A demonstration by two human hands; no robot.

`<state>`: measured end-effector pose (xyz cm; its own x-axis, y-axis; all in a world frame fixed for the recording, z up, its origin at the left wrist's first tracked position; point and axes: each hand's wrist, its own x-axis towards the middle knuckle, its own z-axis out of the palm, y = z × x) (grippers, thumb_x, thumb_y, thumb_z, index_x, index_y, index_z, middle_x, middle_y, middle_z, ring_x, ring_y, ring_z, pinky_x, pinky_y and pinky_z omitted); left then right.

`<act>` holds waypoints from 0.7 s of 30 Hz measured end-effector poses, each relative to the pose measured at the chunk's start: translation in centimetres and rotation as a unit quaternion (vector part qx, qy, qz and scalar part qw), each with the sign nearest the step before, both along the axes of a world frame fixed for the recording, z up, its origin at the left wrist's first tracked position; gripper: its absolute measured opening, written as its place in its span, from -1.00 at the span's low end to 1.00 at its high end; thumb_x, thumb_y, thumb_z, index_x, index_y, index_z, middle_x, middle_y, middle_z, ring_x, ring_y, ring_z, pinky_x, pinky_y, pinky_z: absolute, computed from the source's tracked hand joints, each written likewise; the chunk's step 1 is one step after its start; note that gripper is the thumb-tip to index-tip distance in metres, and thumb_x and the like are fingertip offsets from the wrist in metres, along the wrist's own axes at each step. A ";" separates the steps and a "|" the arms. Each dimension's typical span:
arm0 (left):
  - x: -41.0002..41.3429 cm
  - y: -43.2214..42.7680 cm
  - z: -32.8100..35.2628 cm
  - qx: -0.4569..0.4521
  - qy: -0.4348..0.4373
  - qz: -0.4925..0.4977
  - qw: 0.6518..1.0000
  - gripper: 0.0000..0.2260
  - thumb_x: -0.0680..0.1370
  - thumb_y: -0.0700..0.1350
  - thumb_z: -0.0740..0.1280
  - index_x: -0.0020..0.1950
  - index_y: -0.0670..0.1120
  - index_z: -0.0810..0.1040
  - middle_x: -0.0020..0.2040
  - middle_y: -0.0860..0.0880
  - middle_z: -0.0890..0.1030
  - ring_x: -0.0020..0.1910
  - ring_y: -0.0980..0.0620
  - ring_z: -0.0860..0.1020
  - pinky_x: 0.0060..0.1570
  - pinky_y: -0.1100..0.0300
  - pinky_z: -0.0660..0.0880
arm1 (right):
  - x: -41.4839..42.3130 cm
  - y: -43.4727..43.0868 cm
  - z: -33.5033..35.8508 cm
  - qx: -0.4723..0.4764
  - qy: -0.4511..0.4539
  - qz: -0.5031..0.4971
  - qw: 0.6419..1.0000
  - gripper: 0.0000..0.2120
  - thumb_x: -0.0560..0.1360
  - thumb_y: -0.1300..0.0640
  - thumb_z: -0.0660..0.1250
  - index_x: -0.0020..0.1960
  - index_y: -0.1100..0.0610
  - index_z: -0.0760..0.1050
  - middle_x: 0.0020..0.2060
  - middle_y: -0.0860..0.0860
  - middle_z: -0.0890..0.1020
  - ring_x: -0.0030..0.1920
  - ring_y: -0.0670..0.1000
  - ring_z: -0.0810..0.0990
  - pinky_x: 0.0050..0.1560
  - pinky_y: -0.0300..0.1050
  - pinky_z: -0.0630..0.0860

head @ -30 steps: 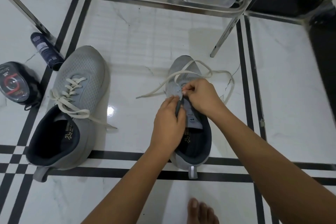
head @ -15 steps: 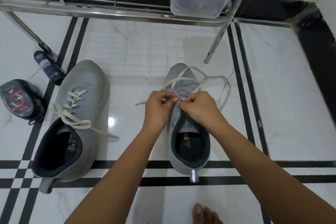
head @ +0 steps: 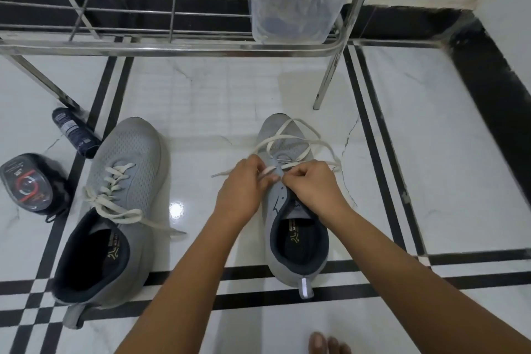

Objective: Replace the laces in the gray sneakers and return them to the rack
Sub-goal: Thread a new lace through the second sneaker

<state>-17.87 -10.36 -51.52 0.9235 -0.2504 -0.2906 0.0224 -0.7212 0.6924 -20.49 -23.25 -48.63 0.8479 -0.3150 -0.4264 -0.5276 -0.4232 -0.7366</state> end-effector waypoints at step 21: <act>1.5 4.6 4.8 -0.559 0.111 0.226 0.790 -0.81 0.47 -0.31 0.24 -0.31 -0.11 0.46 -0.35 0.03 0.59 -0.25 0.07 0.58 -0.15 0.22 0.55 | -0.3 -0.6 0.0 0.042 0.017 -0.029 0.999 -0.90 0.43 0.24 0.35 -0.20 0.22 0.63 -0.20 0.12 0.67 -0.20 0.00 0.59 -0.17 -0.20 0.51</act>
<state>-16.40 -5.78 -46.69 0.9494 -0.1248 -0.2883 0.3130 0.4555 0.8334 -20.78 -23.81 -48.63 0.8136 -0.3252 -0.4820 -0.5751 -0.3276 -0.7496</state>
